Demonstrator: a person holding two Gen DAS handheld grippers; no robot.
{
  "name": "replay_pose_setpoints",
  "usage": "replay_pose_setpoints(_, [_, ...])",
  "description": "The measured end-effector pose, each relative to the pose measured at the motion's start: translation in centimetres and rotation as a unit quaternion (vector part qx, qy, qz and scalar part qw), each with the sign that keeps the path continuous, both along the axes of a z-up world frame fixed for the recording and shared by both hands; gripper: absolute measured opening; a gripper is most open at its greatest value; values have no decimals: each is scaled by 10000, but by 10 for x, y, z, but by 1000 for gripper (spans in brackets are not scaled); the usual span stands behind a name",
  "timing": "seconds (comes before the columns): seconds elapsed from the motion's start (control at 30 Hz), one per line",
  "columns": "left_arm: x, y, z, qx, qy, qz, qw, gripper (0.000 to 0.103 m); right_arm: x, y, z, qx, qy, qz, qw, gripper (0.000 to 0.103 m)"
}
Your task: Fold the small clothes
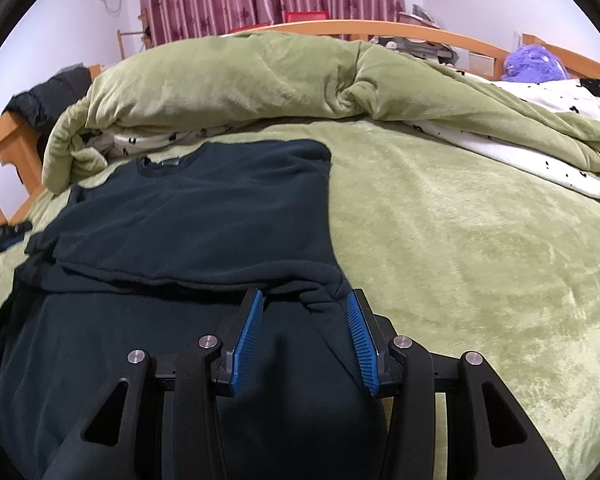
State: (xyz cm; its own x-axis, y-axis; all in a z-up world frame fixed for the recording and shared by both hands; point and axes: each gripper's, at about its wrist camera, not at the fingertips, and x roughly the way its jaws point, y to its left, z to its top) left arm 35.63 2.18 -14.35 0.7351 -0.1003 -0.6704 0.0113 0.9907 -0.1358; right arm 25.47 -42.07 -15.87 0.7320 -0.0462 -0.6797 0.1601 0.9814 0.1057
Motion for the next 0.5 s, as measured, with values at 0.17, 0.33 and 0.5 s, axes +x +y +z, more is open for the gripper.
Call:
replay_pose_setpoints(0.17, [2,-9,-32,304,310,-48,9990,49,4,8,-10,-114,208,139,9996,44])
replay_pose_setpoints(0.33, [-3,-7,-40,422,362,-118,9984,50,8,15,-21,-276,406,201,9986,44])
replay_pose_setpoints(0.5, [-19,0,-42,371,307,-150,9987,50,10,19,-32,-424,561,135,9974,44])
